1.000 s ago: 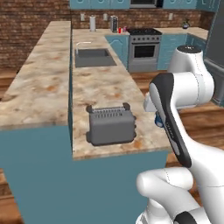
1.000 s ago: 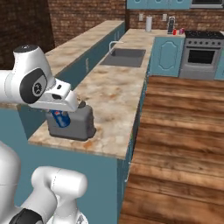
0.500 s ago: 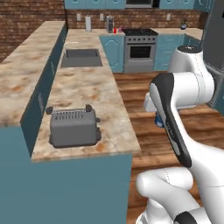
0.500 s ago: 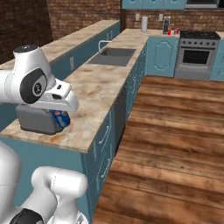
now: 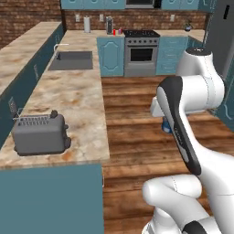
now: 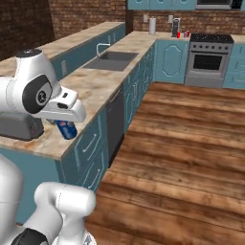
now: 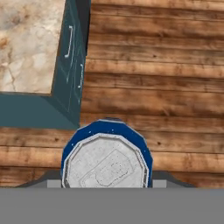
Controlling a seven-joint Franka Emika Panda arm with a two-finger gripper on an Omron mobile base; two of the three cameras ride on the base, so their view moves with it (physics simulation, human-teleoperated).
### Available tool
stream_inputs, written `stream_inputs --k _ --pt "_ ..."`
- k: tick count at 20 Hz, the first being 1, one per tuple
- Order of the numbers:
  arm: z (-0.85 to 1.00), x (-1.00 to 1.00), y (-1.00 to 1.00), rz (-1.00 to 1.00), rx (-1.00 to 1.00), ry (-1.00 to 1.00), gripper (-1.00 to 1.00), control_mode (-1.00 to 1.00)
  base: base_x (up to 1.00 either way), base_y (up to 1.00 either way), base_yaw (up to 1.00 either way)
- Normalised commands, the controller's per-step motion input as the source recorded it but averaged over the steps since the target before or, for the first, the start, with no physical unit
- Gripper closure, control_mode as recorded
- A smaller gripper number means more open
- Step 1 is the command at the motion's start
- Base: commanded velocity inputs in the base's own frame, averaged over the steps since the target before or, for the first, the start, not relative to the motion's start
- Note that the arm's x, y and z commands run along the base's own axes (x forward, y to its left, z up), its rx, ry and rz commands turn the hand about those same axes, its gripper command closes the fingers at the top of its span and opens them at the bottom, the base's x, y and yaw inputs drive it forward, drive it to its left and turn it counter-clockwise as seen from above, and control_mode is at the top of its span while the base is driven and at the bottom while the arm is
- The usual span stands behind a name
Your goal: Four empty soda cans are scattered around the kitchen. Gather all the cans and cluster them next to the stove for recycling.
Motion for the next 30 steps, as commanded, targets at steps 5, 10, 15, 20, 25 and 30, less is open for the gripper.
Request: stream_inputs --k 5,10,15,20,25,30 --pt "0.0 0.0 0.0 0.0 0.0 0.0 1.0 1.0 0.52 -0.47 0.03" --pt "0.0 0.0 0.0 0.0 0.0 0.0 1.0 1.0 0.74 -0.46 0.0" --pt "0.0 0.0 0.0 0.0 0.0 0.0 1.0 1.0 0.69 -0.52 0.0" --pt "0.0 0.0 0.0 0.0 0.0 0.0 1.0 1.0 0.68 -0.58 0.01" --pt "0.0 0.0 0.0 0.0 0.0 0.0 1.0 1.0 0.72 -0.54 0.01" --pt "0.0 0.0 0.0 0.0 0.0 0.0 1.0 1.0 0.7 -0.5 0.0"
